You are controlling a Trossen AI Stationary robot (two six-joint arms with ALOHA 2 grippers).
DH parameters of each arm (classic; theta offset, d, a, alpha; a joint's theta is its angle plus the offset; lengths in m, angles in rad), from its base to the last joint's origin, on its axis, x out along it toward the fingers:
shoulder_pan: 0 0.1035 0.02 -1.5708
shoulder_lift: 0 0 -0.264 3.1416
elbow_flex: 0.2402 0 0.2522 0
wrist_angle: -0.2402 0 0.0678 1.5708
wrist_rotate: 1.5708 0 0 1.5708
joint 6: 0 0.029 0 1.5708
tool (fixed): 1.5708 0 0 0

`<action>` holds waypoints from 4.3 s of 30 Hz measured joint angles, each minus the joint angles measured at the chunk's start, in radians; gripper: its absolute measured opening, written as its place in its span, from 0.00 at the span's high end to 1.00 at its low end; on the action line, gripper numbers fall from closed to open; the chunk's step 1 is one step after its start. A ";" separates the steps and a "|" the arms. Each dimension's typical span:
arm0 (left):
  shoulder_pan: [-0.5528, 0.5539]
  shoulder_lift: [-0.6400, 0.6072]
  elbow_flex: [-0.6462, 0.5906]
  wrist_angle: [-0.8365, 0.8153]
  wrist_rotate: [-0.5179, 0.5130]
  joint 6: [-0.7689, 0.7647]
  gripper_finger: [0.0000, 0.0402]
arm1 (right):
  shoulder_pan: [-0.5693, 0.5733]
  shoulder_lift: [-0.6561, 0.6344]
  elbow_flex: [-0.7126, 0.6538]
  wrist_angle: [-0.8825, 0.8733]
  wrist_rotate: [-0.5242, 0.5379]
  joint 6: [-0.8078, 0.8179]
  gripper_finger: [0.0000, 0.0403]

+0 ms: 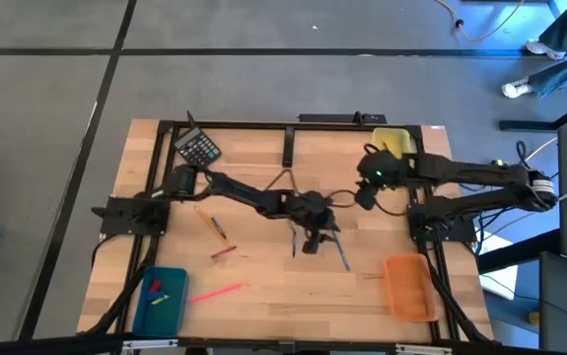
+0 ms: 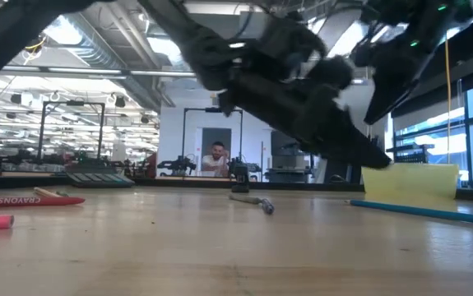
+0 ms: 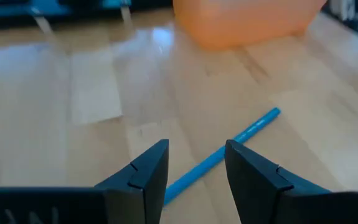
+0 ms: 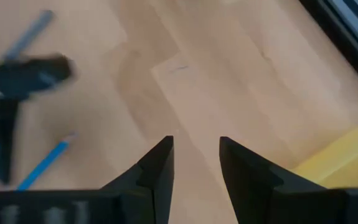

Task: Sort crayons/erasers/pens/pencils in bins
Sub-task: Put the blue pencil into the yellow bin

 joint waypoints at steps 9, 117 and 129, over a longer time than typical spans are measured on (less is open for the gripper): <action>0.002 0.157 0.267 -0.262 0.057 0.054 0.63 | 0.072 -0.232 -0.092 0.000 0.000 0.103 0.68; -0.083 -0.176 0.270 -0.851 -0.649 0.240 0.60 | 0.139 0.221 -0.292 0.789 -0.467 0.168 0.94; 0.140 -0.176 0.149 -0.828 -0.426 0.166 0.59 | -0.025 0.221 -0.291 0.575 -0.167 0.185 0.93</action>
